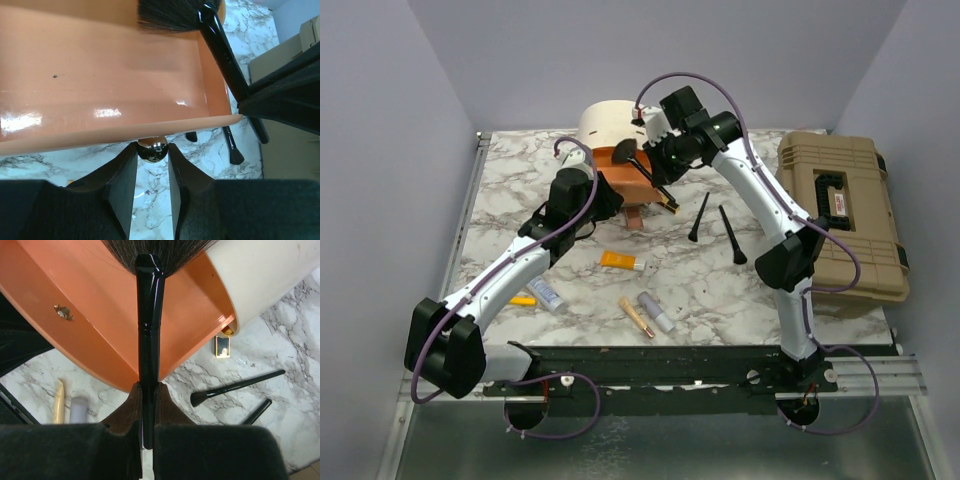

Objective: Organize the makeup
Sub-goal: Place the makeup brush in the drawer.

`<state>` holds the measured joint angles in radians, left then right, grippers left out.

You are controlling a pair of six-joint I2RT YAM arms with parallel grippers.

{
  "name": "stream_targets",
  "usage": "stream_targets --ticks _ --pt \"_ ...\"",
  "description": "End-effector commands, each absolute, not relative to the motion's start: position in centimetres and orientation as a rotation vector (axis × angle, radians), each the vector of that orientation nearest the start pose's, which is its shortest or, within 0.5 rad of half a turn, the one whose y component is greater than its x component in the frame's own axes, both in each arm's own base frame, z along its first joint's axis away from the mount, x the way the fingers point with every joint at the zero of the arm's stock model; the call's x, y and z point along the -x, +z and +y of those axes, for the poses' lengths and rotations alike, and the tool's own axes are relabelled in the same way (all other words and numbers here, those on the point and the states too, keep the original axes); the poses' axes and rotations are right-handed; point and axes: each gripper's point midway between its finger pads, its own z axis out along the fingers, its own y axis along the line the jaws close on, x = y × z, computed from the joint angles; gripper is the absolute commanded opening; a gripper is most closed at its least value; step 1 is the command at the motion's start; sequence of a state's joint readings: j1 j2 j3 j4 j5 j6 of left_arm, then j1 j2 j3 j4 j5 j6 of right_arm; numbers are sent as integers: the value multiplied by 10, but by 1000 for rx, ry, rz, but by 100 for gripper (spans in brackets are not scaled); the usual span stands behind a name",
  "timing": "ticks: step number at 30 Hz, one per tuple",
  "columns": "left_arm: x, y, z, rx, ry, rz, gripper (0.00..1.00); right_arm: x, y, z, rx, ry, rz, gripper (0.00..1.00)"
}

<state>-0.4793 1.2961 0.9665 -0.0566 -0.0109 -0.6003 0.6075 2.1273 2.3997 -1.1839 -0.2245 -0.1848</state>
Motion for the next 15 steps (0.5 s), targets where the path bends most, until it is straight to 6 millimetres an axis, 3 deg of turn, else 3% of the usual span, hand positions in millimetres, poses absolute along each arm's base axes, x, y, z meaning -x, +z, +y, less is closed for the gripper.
stream_targets --ticks 1,5,15 --pt "-356 228 -223 62 -739 2011 32 -394 246 323 1086 456 2230 3" --pt "-356 227 -221 61 -728 2015 32 -397 250 329 1100 454 2189 10" --pt "-358 228 -220 74 -720 2009 32 -402 255 348 1146 464 2091 11"
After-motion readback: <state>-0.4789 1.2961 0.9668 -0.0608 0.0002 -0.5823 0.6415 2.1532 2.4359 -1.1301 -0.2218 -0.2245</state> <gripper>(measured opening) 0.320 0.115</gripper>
